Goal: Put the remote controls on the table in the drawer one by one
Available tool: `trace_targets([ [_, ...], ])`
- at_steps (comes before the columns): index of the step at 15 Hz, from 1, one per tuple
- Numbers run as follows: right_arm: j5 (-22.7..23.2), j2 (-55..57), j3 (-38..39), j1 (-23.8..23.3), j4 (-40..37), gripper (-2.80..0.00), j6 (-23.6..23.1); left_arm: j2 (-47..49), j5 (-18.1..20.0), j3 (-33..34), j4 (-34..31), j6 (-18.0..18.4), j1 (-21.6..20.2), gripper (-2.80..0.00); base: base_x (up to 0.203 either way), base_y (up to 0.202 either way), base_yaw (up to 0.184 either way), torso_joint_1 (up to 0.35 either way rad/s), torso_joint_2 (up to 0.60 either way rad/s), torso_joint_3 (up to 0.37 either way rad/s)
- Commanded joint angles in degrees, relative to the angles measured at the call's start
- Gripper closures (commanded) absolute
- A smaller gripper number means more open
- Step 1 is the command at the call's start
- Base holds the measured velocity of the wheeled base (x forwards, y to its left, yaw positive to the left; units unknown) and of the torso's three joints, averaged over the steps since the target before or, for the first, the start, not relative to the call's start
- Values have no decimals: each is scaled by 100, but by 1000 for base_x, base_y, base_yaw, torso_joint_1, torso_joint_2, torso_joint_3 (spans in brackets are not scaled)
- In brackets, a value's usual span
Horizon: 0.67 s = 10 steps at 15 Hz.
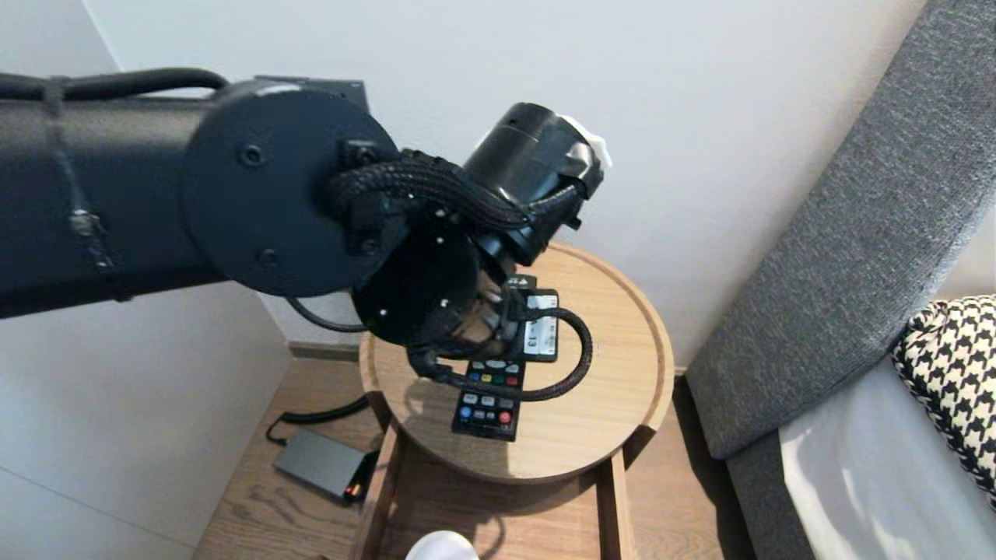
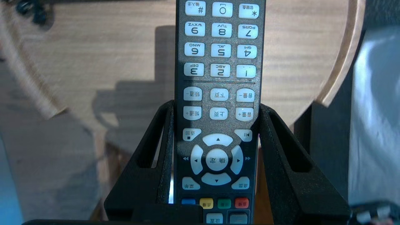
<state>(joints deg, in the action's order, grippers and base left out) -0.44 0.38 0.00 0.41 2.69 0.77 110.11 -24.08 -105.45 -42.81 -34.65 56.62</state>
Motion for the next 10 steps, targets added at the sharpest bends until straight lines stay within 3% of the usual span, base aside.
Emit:
trace_targets([
  [1,1,1,141,2,3,0,2,-245,153,-221,-625,-24,-53,0,0,0,0,0,0,0],
  [3,0,-3,141,2,3,0,2,-349,591,-389,-1259,-48,-71,0,0,0,0,0,0,0],
  [5,0,6,141,2,3,0,2,-404,794,-398,-1764,-66,-72,0,0,0,0,0,0,0],
  [10,0,1,141,2,3,0,2,-505,1586,-398,-2709,-85,-22,0,0,0,0,0,0,0],
])
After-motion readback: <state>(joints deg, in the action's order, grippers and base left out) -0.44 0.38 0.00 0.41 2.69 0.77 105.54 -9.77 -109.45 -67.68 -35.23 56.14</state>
